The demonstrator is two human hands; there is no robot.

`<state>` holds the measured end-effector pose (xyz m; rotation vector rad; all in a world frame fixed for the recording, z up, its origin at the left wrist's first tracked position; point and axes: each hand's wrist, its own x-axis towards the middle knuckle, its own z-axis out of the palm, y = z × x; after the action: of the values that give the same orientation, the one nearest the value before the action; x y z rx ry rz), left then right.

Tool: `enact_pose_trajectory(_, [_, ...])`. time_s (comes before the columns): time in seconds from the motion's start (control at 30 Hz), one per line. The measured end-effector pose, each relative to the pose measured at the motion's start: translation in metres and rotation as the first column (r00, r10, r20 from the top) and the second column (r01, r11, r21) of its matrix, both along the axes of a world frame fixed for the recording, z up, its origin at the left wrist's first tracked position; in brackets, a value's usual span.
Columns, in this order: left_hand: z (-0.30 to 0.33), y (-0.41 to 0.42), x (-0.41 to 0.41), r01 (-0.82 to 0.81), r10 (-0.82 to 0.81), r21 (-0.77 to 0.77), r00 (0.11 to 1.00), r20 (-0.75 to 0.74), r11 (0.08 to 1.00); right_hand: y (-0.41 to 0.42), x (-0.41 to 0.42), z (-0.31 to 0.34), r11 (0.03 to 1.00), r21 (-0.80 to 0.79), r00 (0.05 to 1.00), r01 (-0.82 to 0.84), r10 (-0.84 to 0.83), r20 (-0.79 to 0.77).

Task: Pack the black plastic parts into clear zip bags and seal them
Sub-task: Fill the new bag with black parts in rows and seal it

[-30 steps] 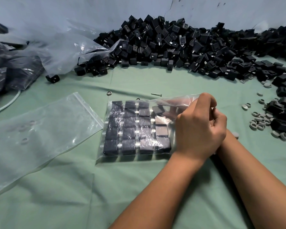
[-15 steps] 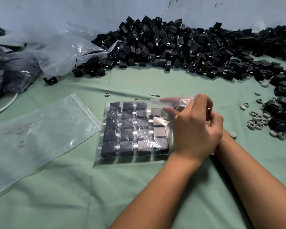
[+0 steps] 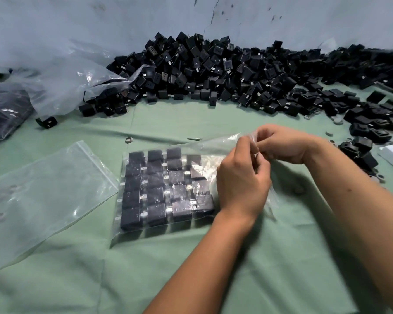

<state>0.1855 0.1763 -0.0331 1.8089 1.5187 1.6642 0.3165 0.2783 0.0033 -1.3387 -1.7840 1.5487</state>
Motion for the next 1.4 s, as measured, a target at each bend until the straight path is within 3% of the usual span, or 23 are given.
enact_pose_trajectory(0.1, [-0.003,0.005,-0.001,-0.009,0.010,-0.089,1.000,0.013,0.996,0.013,-0.008,-0.002,0.980,0.123,0.978,0.159,-0.173,0.113])
enact_pose_trajectory(0.17, [-0.004,0.009,-0.004,-0.052,0.062,-0.151,0.996,0.060,0.987,0.028,-0.024,-0.006,0.923,0.220,0.933,0.316,-0.345,0.108])
enact_pose_trajectory(0.27, [-0.003,0.012,-0.007,-0.087,0.120,-0.226,0.983,0.138,0.970,0.060,-0.041,-0.012,0.639,0.310,0.679,0.704,-0.733,-0.030])
enact_pose_trajectory(0.3, [-0.003,0.012,-0.006,-0.088,0.124,-0.241,0.982,0.140,0.967,0.069,-0.044,-0.012,0.570,0.381,0.623,0.728,-0.782,-0.020])
enact_pose_trajectory(0.33, [-0.002,0.011,-0.006,-0.092,0.128,-0.251,0.983,0.132,0.964,0.077,-0.047,-0.012,0.574,0.492,0.635,0.655,-0.771,0.054])
enact_pose_trajectory(0.43, [-0.001,0.012,-0.005,-0.091,0.133,-0.272,0.981,0.139,0.958,0.101,-0.061,-0.008,0.687,0.717,0.715,0.116,-0.559,0.420])
enact_pose_trajectory(0.53, [-0.001,0.011,-0.007,-0.058,0.104,-0.317,0.986,0.131,0.947,0.125,-0.080,-0.004,0.744,0.615,0.647,-0.260,-0.338,0.684])
enact_pose_trajectory(0.6, [0.000,0.009,-0.009,-0.028,0.064,-0.354,0.994,0.089,0.935,0.135,-0.095,-0.006,0.803,0.489,0.571,-0.342,-0.236,0.786])
enact_pose_trajectory(0.67, [0.003,0.007,-0.010,-0.007,0.025,-0.376,0.999,0.043,0.927,0.139,-0.103,-0.011,0.805,0.475,0.515,-0.356,-0.255,0.819])
enact_pose_trajectory(0.83, [0.013,0.004,-0.016,-0.045,0.017,-0.482,0.998,-0.061,0.875,0.133,-0.105,-0.014,0.737,0.664,0.595,-0.124,-0.480,0.644])
enact_pose_trajectory(1.07, [0.019,-0.005,-0.028,-0.082,-0.041,-0.581,0.980,-0.196,0.809,0.092,-0.060,-0.006,0.769,0.595,0.710,0.234,-0.553,0.435])
enact_pose_trajectory(1.13, [0.019,-0.005,-0.030,-0.076,-0.023,-0.584,0.987,-0.161,0.808,0.066,-0.051,-0.004,0.700,0.543,0.745,0.464,-0.640,0.188])
enact_pose_trajectory(1.2, [0.020,-0.005,-0.031,-0.069,0.016,-0.570,0.995,-0.098,0.819,0.031,-0.046,0.003,0.640,0.376,0.726,0.671,-0.669,-0.157])
enact_pose_trajectory(1.23, [0.021,-0.005,-0.031,-0.067,0.038,-0.563,0.997,-0.063,0.824,0.013,-0.043,0.007,0.646,0.303,0.713,0.701,-0.643,-0.278])
enact_pose_trajectory(1.3, [0.023,-0.007,-0.030,-0.067,0.083,-0.552,0.997,0.004,0.831,-0.021,-0.037,0.013,0.704,0.222,0.726,0.674,-0.576,-0.377])
enact_pose_trajectory(1.4, [0.028,-0.008,-0.029,-0.067,0.128,-0.493,0.988,0.091,0.867,-0.055,-0.030,0.018,0.828,0.149,0.826,0.541,-0.490,-0.279])
